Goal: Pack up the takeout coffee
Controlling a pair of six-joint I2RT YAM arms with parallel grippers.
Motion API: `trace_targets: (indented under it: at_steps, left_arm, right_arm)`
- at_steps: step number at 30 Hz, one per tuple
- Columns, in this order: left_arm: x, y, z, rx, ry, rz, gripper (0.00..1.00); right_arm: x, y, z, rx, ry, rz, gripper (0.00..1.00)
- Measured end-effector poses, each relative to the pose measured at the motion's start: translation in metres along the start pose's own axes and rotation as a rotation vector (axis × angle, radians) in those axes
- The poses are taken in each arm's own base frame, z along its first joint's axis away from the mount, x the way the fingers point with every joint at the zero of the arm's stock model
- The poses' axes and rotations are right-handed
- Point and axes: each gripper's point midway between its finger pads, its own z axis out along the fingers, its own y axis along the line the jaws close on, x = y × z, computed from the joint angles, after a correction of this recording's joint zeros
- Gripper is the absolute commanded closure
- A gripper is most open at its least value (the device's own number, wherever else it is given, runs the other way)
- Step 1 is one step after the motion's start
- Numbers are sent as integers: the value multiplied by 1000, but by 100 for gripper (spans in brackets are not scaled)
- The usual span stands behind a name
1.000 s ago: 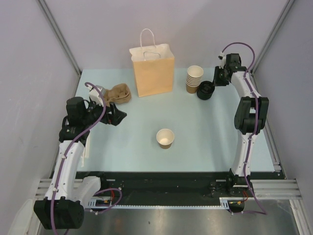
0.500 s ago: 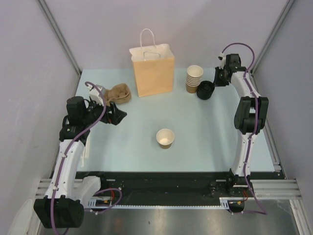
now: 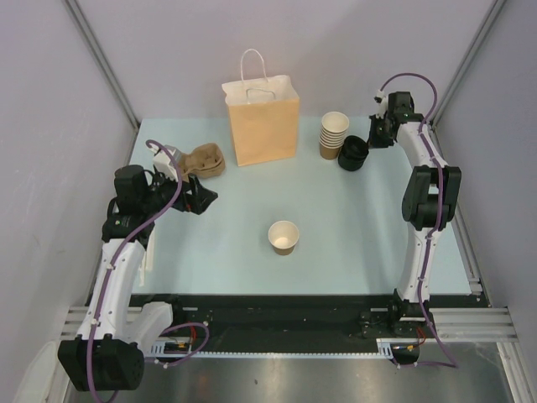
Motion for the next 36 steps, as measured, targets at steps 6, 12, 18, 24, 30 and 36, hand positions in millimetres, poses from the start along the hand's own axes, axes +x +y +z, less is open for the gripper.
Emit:
trace_targets:
  at_steps: [6,12,18,24,30,36]
  left_arm:
    - [0,0,0,1,0,0,0]
    - [0,0,0,2,1,-1,0]
    - [0,0,0,2,1,-1,0]
    - [0,0,0,3,-1,1,1]
    - [0,-1,0,7,-1,1,1]
    - [-5,-3,-3,7,-2,8,1]
  right_arm:
    - [0,-2,-1,-7,-1,6,100]
    - [-1,-3,-2,-28,-2,16,97]
    - [-1,-6,-4,-48,-6,30,97]
    - [-8,-6,-13,-71,-24,51,96]
    - [-22,0,-33,-103,-66,57,100]
    - [-38,16,-81,-173,-124,48,100]
